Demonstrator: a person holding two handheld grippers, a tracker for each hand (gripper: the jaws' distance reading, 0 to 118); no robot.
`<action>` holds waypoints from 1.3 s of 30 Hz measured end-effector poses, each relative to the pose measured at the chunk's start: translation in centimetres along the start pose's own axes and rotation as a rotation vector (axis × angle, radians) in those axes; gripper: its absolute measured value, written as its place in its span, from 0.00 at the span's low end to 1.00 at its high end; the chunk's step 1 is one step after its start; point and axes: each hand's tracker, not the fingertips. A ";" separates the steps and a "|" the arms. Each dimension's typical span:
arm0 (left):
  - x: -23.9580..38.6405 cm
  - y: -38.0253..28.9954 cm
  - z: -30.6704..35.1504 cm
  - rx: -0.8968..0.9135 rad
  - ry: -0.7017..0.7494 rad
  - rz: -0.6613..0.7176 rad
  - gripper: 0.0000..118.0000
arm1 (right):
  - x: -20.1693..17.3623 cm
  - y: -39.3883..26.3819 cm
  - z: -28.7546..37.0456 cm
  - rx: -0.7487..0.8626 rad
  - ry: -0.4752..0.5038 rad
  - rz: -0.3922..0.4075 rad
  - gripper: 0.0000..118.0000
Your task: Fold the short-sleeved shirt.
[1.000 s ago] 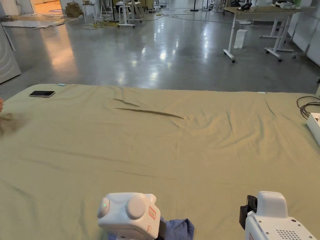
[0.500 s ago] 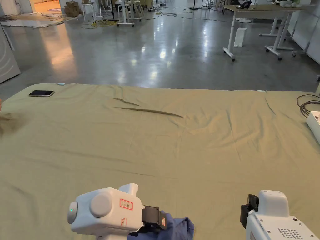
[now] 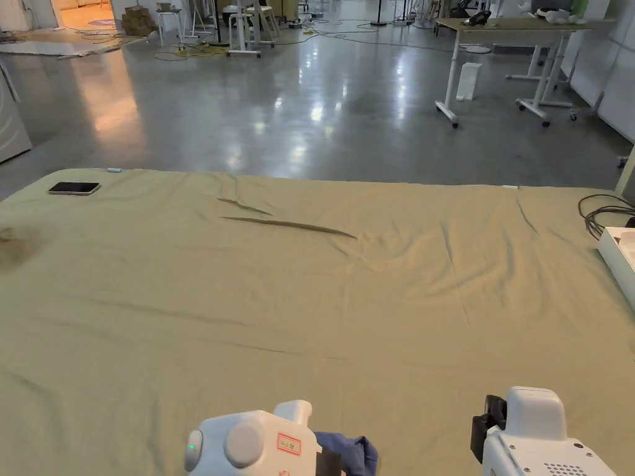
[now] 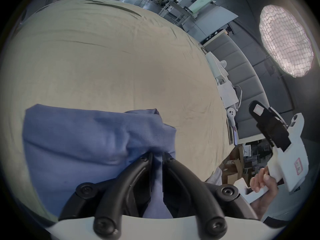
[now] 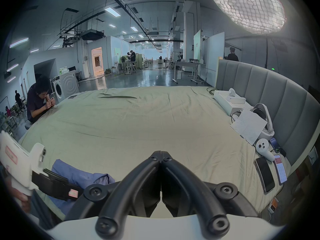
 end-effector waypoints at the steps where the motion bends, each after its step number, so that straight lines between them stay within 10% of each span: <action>1: 0.0 0.0 -0.6 -0.004 -0.004 -0.003 0.08 | 0.0 0.0 0.0 -0.001 -0.001 0.000 0.00; 11: -0.3 -0.8 -0.4 0.082 0.031 -0.028 0.04 | 0.1 0.4 0.3 0.018 0.001 0.007 0.00; 29: 3.5 -1.2 19.0 1.117 0.620 -0.477 0.02 | -2.7 6.2 2.9 0.259 0.016 0.002 0.00; 39: 1.6 -2.1 20.0 1.088 0.585 -0.411 0.02 | -3.4 7.7 5.1 0.340 0.007 -0.006 0.00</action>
